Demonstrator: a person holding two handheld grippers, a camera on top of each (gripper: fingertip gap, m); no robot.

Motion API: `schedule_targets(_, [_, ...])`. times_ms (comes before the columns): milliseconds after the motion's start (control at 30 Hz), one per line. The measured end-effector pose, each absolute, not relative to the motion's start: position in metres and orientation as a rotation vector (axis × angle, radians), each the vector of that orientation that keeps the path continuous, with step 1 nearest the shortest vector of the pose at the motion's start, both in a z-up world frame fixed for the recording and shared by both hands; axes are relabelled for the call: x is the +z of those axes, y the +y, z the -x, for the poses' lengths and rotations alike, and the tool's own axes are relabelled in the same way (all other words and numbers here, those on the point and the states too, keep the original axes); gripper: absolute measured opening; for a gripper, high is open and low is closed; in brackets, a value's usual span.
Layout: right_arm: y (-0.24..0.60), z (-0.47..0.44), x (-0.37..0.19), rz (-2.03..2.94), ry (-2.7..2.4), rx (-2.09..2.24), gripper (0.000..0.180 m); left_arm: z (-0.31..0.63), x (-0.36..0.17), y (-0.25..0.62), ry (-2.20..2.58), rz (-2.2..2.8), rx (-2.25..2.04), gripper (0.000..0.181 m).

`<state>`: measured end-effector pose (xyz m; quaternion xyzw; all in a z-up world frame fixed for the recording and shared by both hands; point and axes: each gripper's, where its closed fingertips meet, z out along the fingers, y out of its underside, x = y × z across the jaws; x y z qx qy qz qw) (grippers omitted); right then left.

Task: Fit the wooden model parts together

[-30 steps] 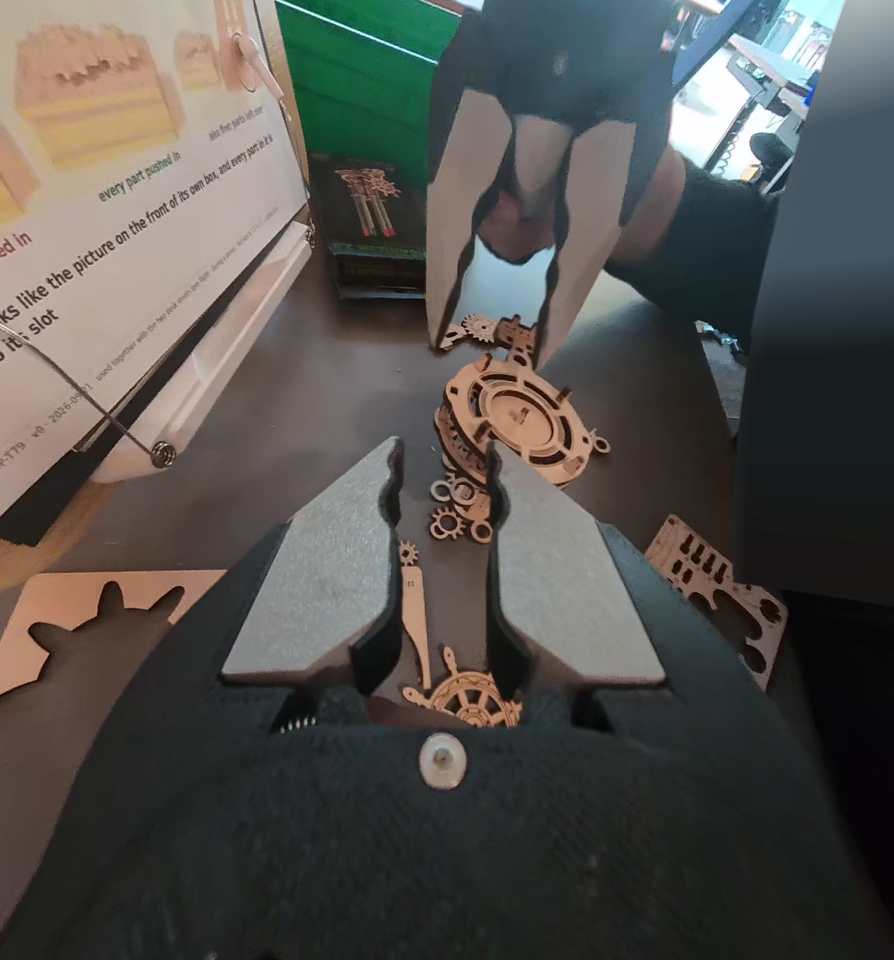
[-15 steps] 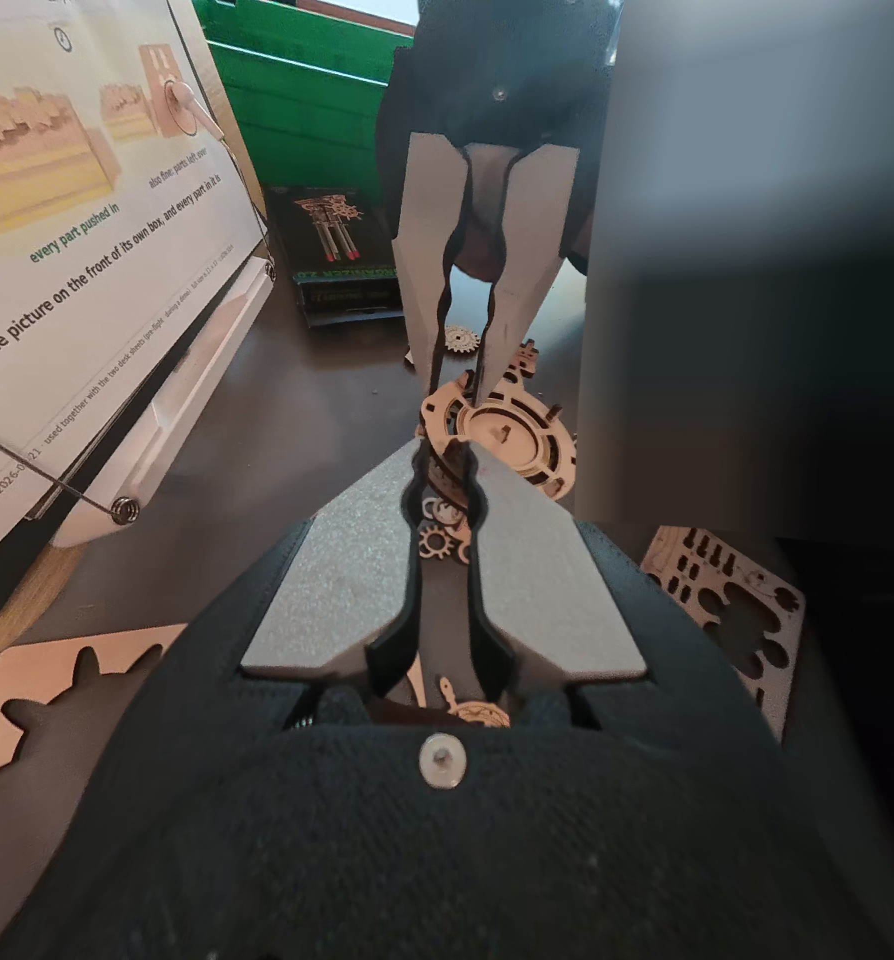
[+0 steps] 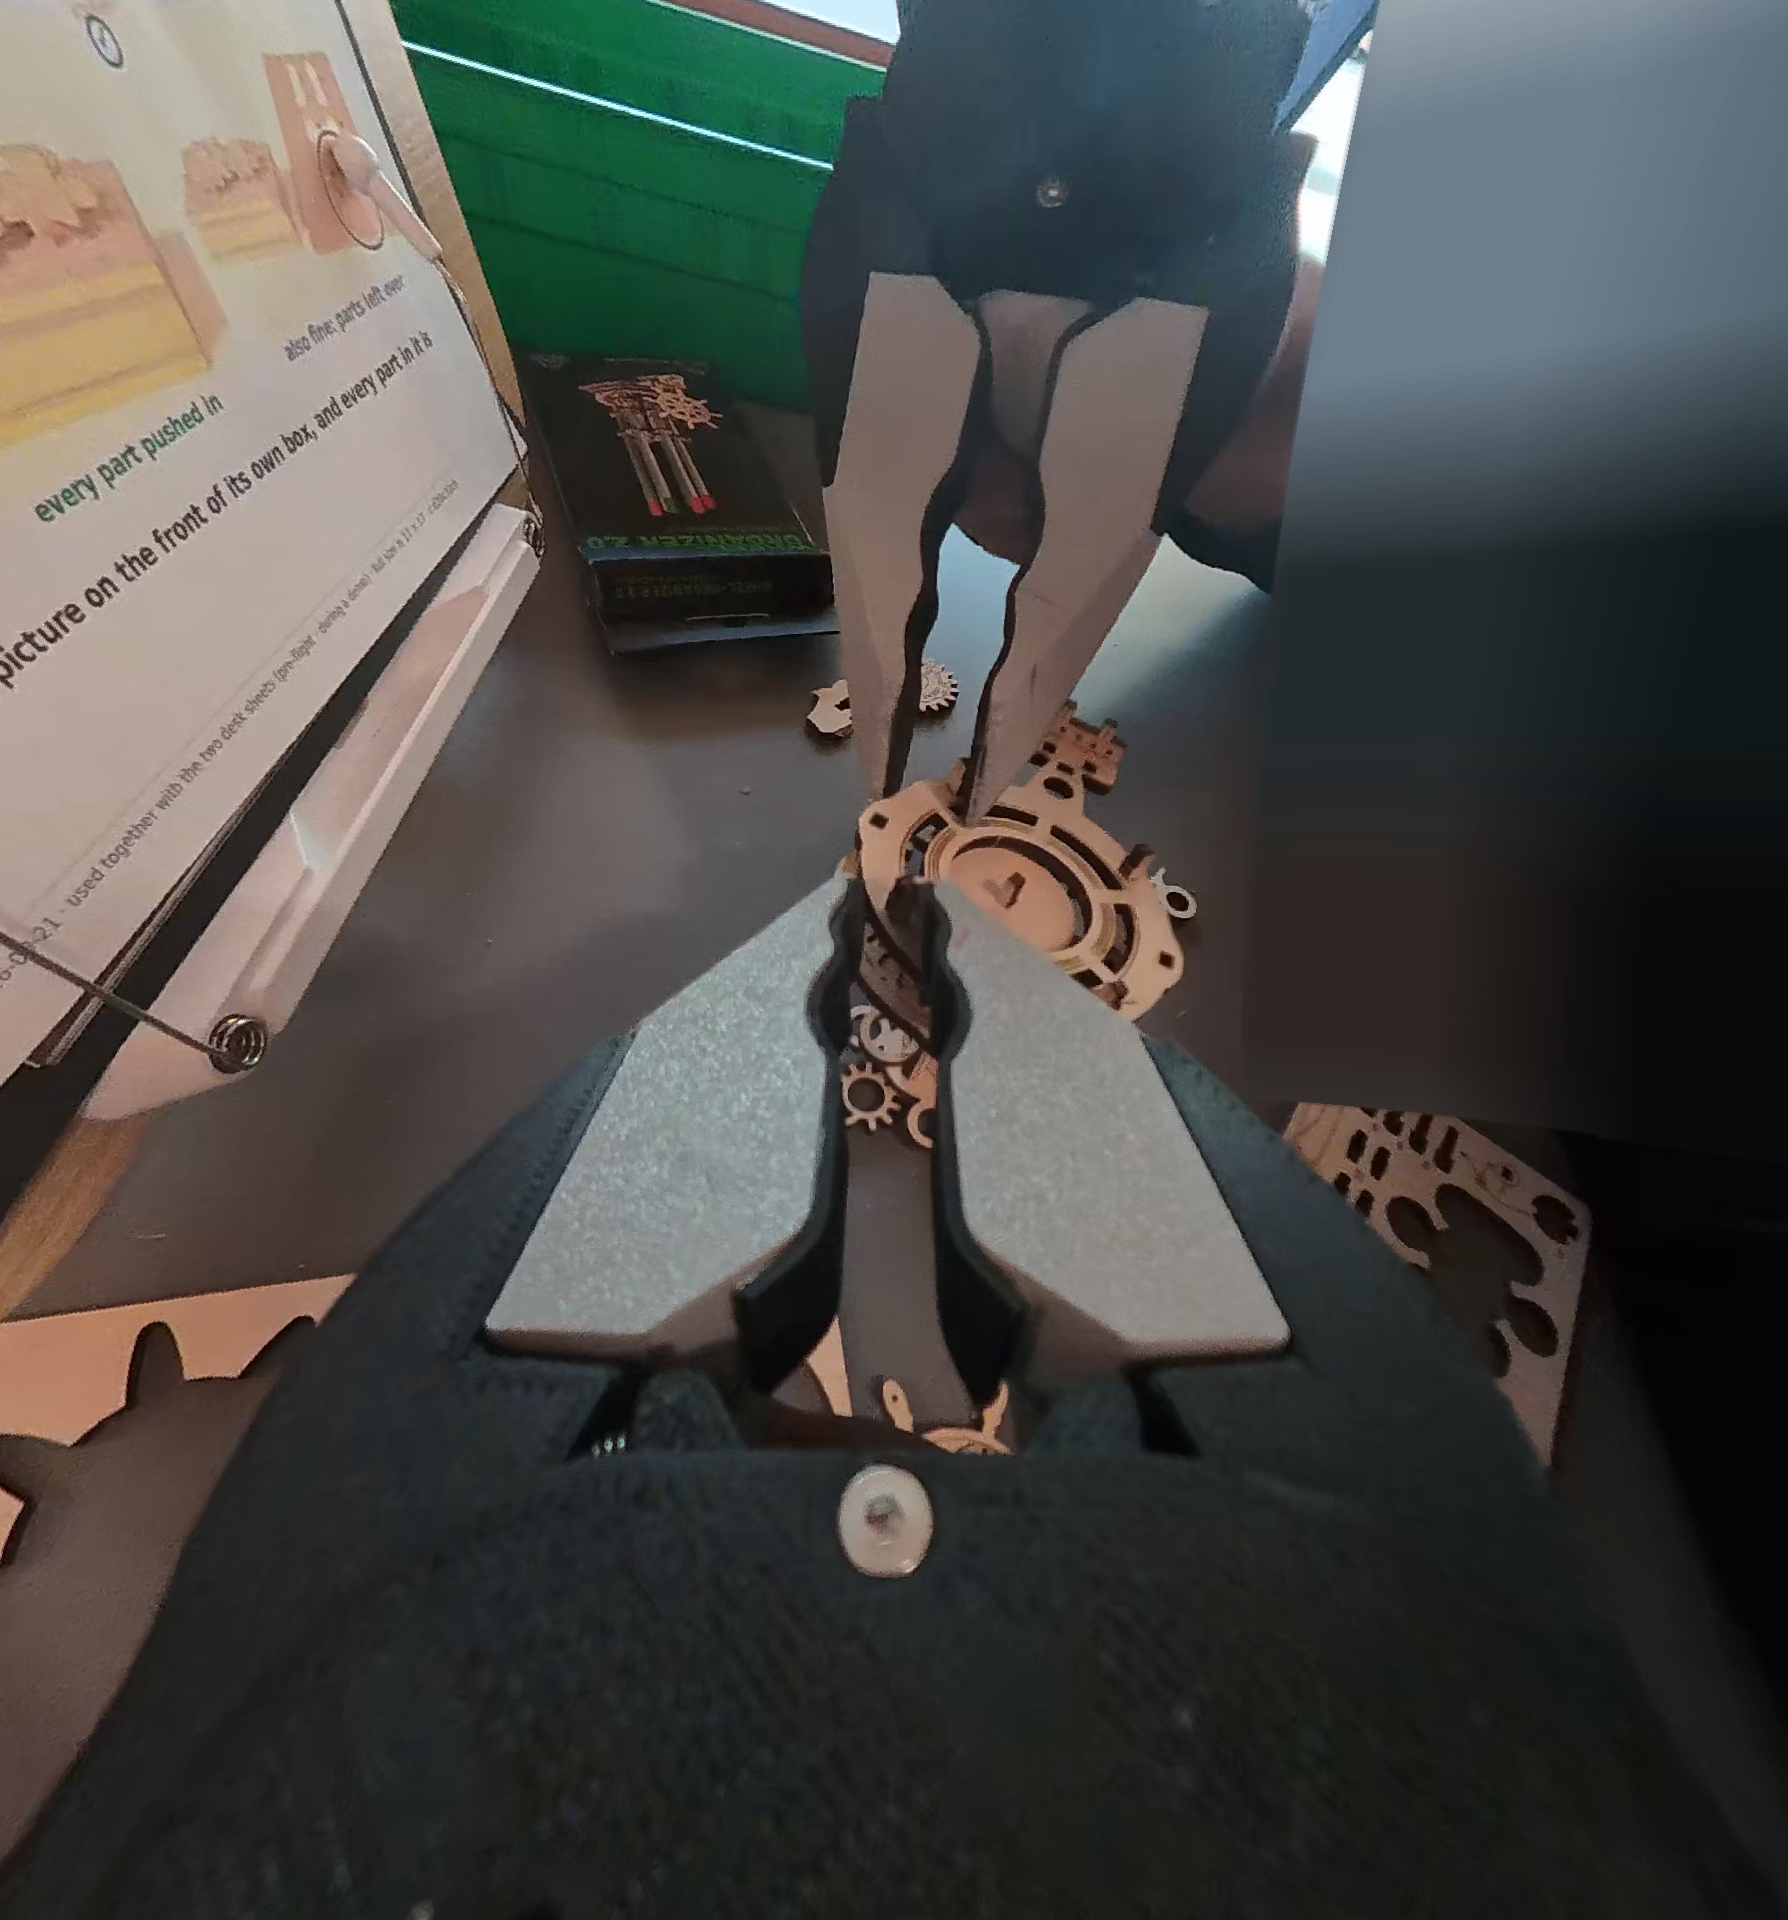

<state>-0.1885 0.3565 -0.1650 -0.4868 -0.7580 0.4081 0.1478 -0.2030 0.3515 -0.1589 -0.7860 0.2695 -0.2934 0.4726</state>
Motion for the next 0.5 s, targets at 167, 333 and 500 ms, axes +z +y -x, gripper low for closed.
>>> schedule_targets(167, [0.3550, 0.1901, -0.1651, 1.433, -2.196, 1.205, 0.011, 0.2051, -0.1592, 0.3505, 0.648, 1.934, -0.734, 0.007])
schedule_targets(333, [0.3597, 0.1947, -0.1641, 1.431, -2.165, 1.189, 0.011, 0.2094, -0.1598, 0.3541, 0.631, 1.927, -0.714, 0.006])
schedule_targets(500, [0.3573, 0.1954, -0.1617, 1.381, -2.180, 1.137, 0.011, 0.2098, -0.1566, 0.3517, 0.658, 1.916, -0.678, 0.006])
